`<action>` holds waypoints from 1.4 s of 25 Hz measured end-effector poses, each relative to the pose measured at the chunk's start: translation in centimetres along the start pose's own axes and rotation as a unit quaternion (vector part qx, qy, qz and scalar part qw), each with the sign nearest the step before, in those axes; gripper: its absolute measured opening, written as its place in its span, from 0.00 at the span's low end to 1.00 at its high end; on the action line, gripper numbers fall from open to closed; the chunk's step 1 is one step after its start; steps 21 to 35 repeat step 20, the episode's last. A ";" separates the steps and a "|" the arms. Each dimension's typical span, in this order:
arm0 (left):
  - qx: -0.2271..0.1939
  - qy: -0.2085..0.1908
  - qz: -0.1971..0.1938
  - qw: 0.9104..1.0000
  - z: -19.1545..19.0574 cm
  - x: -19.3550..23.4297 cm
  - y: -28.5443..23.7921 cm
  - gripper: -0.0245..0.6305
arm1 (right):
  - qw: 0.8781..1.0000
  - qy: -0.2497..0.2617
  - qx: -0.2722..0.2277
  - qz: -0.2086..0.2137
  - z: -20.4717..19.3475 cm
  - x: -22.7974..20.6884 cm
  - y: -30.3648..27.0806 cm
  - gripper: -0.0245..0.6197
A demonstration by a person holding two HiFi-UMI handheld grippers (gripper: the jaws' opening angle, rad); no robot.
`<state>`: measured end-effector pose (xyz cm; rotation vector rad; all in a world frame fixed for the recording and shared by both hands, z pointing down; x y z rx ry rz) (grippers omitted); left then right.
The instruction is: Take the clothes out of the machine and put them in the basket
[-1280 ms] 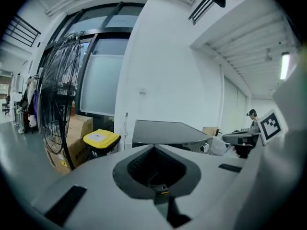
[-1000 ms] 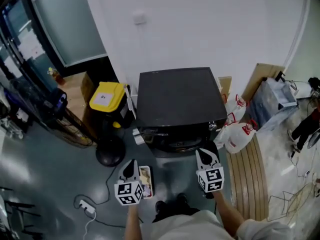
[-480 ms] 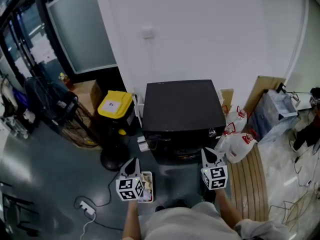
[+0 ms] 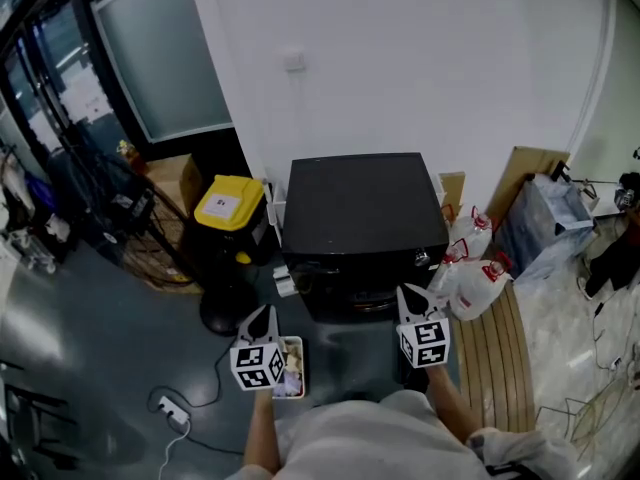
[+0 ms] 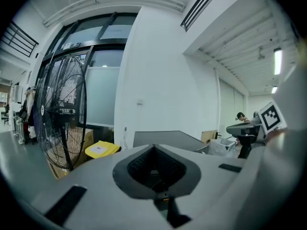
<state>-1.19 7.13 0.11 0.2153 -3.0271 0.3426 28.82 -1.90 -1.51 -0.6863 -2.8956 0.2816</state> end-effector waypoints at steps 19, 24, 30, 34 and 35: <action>-0.001 -0.003 0.003 1.000 0.2 0.3 -1.6 0.07 | 1.000 0.003 -0.002 0.009 0.2 0.5 -2.3 0.07; -0.001 -0.003 0.002 1.000 0.1 0.2 -1.7 0.07 | 1.000 0.003 -0.002 0.009 0.2 0.5 -2.3 0.07; -0.001 -0.003 0.002 1.000 0.1 0.2 -1.7 0.07 | 1.000 0.003 -0.002 0.009 0.2 0.5 -2.3 0.07; -0.001 -0.003 0.002 1.000 0.1 0.2 -1.7 0.07 | 1.000 0.003 -0.002 0.009 0.2 0.5 -2.3 0.07; -0.001 -0.003 0.002 1.000 0.1 0.2 -1.7 0.07 | 1.000 0.003 -0.002 0.009 0.2 0.5 -2.3 0.07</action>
Point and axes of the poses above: the fingertips, and each gripper's own axes: y backward along the fingers, x to its left, z out of its top, the point moved 2 cm from there along y, backward along the fingers, and after that the axes turned 7 degrees about -z, right-handed, at the moved point
